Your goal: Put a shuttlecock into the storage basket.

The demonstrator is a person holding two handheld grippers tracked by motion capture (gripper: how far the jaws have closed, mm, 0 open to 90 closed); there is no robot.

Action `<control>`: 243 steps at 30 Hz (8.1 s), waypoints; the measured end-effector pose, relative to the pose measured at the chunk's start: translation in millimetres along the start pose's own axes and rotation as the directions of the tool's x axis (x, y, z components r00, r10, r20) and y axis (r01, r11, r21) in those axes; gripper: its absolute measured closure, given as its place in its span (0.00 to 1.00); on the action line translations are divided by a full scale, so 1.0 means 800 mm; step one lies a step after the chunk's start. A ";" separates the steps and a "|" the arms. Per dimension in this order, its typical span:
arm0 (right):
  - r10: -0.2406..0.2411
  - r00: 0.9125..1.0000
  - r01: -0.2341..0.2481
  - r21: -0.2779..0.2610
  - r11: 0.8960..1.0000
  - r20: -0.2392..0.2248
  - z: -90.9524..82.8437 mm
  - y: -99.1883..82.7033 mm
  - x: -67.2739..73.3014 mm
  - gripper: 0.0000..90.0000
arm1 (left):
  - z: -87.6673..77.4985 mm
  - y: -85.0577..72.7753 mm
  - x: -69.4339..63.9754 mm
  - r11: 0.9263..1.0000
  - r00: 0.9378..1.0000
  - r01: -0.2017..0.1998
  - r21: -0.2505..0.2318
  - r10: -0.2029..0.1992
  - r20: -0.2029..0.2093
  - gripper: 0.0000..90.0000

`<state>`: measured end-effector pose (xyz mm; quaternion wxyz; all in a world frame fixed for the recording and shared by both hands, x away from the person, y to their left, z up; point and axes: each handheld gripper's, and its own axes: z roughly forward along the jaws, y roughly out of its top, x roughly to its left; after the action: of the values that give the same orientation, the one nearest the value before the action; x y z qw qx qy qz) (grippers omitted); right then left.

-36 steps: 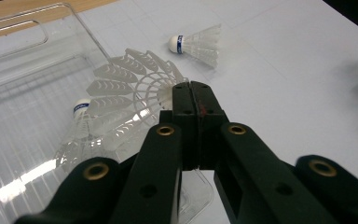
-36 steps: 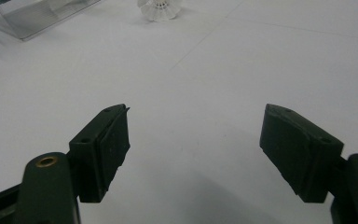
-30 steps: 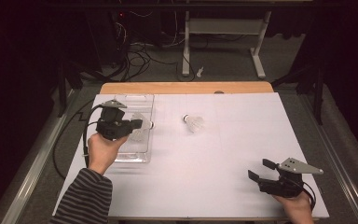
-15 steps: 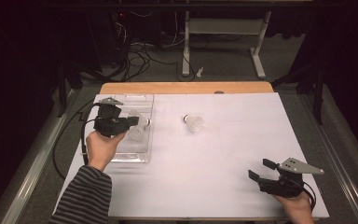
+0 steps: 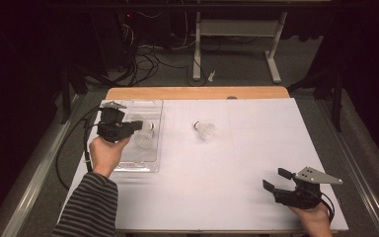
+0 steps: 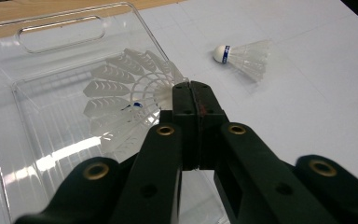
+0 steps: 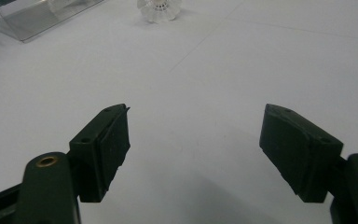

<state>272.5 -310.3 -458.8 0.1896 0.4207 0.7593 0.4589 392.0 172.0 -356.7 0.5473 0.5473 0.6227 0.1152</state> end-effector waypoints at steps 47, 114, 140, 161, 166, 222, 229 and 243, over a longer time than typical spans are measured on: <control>0.001 1.000 -0.001 0.004 1.000 -0.004 0.001 0.000 0.000 0.27 | 0.044 0.003 0.036 0.999 0.992 0.043 0.004 -0.042 -0.115 1.00; 0.002 1.000 -0.002 0.004 1.000 -0.008 0.001 0.000 0.000 0.27 | 0.047 -0.022 0.032 1.000 0.988 0.008 0.020 -0.005 -0.157 0.49; 0.005 1.000 -0.005 0.003 1.000 -0.006 0.000 0.000 0.000 0.27 | 0.026 -0.041 0.016 0.998 0.993 -0.063 0.012 0.063 -0.101 0.46; 0.006 1.000 -0.006 0.003 1.000 -0.007 0.000 0.000 0.000 0.27 | 0.015 -0.052 0.004 0.997 0.995 -0.081 0.008 0.082 -0.060 0.46; 0.005 1.000 -0.005 0.004 1.000 -0.007 0.001 0.000 0.000 0.27 | 0.009 -0.055 0.003 0.996 0.995 -0.085 -0.004 0.085 -0.053 0.46; 0.015 1.000 -0.015 0.000 1.000 -0.008 0.001 0.000 -0.001 0.27 | -0.055 -0.092 0.005 0.988 0.994 -0.109 -0.109 0.111 0.009 0.43; 0.015 1.000 -0.015 -0.001 1.000 -0.009 0.001 0.000 -0.001 0.27 | -0.061 -0.096 0.005 0.987 0.993 -0.116 -0.115 0.118 0.013 0.43; 0.016 1.000 -0.016 -0.002 1.000 -0.009 0.000 0.000 -0.001 0.27 | -0.072 -0.104 0.012 0.985 0.994 -0.104 -0.135 0.107 0.013 0.43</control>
<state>273.0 -310.9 -459.2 0.1830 0.4244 0.7564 0.4628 301.3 175.1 -402.0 0.5823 0.5426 0.5781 0.1800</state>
